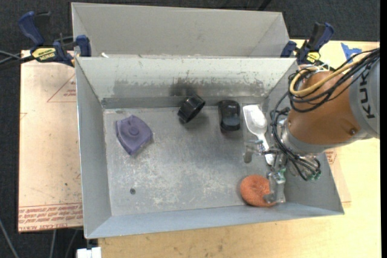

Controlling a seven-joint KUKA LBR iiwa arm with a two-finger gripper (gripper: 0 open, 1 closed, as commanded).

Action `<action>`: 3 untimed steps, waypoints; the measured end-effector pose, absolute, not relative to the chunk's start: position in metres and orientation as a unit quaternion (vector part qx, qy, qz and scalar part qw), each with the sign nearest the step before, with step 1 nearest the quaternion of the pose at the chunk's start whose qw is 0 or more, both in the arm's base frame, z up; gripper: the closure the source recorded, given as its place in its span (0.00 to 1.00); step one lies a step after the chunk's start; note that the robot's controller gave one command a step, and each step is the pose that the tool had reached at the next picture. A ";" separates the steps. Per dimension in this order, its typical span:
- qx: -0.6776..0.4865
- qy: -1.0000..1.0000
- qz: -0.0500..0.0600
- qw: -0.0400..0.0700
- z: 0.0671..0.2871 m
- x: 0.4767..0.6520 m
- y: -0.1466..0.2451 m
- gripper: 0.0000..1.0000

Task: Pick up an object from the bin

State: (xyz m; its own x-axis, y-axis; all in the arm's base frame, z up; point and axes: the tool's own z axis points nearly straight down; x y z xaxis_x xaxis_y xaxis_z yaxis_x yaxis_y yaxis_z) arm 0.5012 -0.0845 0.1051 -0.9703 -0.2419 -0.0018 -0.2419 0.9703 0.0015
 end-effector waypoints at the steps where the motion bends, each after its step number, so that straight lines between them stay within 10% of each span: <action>1: -0.228 0.974 0.000 0.004 0.083 0.492 -0.106 0.00; 2: -0.386 0.923 0.000 0.005 0.078 0.482 -0.104 1.00; 3: -0.385 0.923 0.000 0.005 0.078 0.482 -0.104 1.00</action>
Offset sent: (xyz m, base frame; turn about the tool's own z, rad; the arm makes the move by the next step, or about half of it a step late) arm -0.0214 -0.0204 -0.0285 -0.5500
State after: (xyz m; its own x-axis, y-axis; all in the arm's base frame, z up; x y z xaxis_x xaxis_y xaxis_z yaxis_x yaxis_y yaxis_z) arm 0.4825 -0.1038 0.0781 -0.7028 -0.7113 -0.0087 -0.7113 0.7029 -0.0041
